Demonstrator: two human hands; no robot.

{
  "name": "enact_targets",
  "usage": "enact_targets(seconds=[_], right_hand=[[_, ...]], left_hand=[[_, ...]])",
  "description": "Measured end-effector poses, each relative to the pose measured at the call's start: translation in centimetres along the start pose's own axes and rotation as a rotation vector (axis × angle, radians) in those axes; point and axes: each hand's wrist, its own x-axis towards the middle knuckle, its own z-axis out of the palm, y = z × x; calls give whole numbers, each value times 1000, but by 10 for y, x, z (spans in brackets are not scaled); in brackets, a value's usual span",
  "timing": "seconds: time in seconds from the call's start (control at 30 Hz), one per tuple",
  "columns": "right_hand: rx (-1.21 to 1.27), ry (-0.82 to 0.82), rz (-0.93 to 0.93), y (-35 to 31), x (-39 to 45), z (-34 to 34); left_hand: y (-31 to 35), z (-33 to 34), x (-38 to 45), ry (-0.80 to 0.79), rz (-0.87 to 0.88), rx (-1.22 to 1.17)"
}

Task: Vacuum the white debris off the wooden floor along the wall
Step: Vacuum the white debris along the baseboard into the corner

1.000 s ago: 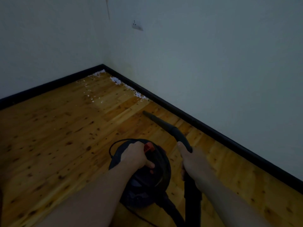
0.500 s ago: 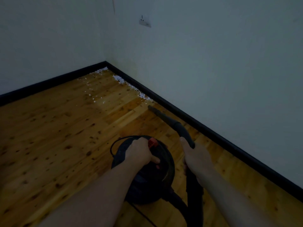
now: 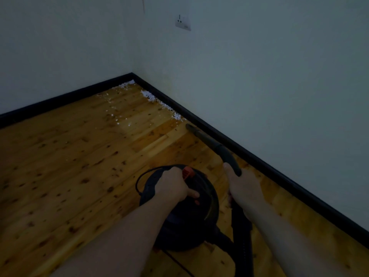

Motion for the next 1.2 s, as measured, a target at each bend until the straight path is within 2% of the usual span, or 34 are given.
enact_targets(seconds=[0.37, 0.63, 0.87, 1.2], right_hand=[[63, -26, -5, -8, -2, 0], [158, 9, 73, -6, -21, 1], [250, -2, 144, -32, -29, -2], [188, -64, 101, -38, -4, 5]], left_hand=[[-2, -8, -3, 18, 12, -12], [-15, -19, -19, 56, 66, -13], [-46, -41, -20, 46, -1, 3], [-37, -30, 11, 33, -65, 14]])
